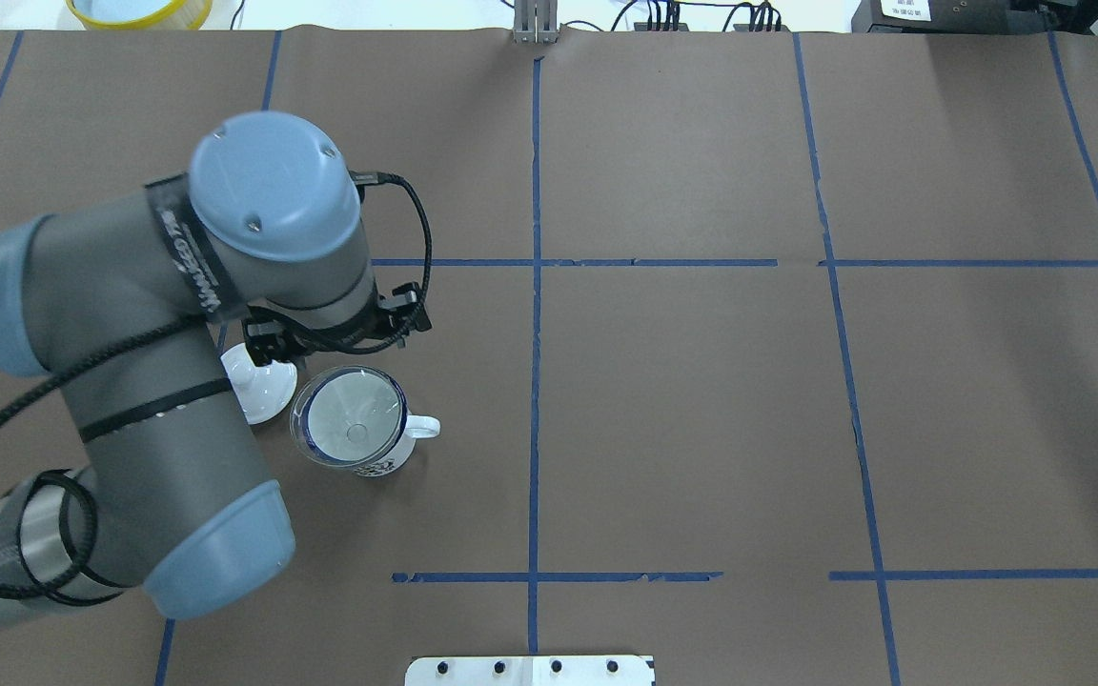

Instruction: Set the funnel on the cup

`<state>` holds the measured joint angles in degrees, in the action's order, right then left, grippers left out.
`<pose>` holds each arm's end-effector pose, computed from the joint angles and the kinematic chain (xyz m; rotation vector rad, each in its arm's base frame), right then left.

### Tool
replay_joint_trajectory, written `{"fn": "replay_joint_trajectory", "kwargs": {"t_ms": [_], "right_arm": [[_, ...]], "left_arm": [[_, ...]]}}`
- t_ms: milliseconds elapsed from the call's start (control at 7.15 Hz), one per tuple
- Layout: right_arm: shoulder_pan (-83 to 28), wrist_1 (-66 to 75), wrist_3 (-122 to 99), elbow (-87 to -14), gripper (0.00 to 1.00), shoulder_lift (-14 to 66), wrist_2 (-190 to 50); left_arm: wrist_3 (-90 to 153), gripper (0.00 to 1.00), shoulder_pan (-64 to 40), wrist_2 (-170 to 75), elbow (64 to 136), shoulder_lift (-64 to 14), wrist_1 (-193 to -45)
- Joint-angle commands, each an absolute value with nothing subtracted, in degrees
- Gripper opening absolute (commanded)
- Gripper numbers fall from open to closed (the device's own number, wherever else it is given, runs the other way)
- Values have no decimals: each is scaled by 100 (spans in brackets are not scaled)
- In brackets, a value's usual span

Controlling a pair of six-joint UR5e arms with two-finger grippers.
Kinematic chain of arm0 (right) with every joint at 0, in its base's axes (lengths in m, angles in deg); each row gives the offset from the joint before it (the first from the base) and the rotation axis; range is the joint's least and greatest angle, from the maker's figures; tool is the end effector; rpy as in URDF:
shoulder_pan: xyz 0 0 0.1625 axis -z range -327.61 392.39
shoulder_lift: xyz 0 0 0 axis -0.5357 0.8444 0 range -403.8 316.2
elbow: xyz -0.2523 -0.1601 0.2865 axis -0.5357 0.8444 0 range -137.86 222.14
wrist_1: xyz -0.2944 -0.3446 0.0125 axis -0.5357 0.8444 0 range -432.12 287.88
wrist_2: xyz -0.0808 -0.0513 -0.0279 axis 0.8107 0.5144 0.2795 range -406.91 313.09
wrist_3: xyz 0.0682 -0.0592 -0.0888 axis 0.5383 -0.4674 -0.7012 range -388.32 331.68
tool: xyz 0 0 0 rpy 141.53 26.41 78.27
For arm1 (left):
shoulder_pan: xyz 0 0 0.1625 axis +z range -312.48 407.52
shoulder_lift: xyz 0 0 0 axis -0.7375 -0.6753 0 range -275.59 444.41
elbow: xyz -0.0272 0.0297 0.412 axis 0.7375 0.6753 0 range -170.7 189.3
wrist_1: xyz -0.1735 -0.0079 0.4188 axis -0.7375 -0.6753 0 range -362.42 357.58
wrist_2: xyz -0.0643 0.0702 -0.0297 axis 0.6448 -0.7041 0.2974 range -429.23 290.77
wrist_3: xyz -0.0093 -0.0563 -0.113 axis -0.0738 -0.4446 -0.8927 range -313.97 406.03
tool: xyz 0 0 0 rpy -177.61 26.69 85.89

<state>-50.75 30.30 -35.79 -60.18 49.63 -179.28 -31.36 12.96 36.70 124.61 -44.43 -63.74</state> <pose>-0.0117 -0.4994 0.6082 -0.0547 -0.7410 -0.2157 0.4386 -0.4218 0.1362 -0.0005 0.6736 -0.2827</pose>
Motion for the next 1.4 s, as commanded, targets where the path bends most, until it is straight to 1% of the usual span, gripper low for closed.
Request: {"fn": "replay_joint_trajectory", "kwargs": {"t_ms": [0, 280, 420, 699, 839, 979, 1119, 1259], "right_arm": [[-5075, 3028, -3579, -6025, 100, 4963, -17928], [-5075, 3028, -3579, -6025, 100, 4963, -17928], [-5075, 3028, -3579, -6016, 100, 4963, -17928], [-5075, 3028, -3579, -6025, 100, 4963, -17928], [-5075, 3028, -3579, -6016, 100, 4963, -17928], [-5075, 3028, -3579, -6016, 100, 4963, -17928], [-5075, 3028, -3579, -6016, 100, 4963, -17928], [-5075, 3028, -3579, -6025, 100, 4963, -17928]], "left_arm": [[-2273, 100, 755, 3703, 12916, -3963, -6525], [-925, 100, -288, 4289, 12918, -3707, -6622], [76, 100, -806, 4544, 12875, -3435, -6805], [1337, 100, -1748, 4836, 12700, -2532, -7768], [1986, 100, -2239, 4959, 12289, -2092, -8583], [2724, 100, -2662, 5186, 11702, -1627, -9749], [3001, 100, -2988, 5441, 10887, -1431, -10770], [3326, 100, -3339, 5722, 10288, -1229, -11310]]}}
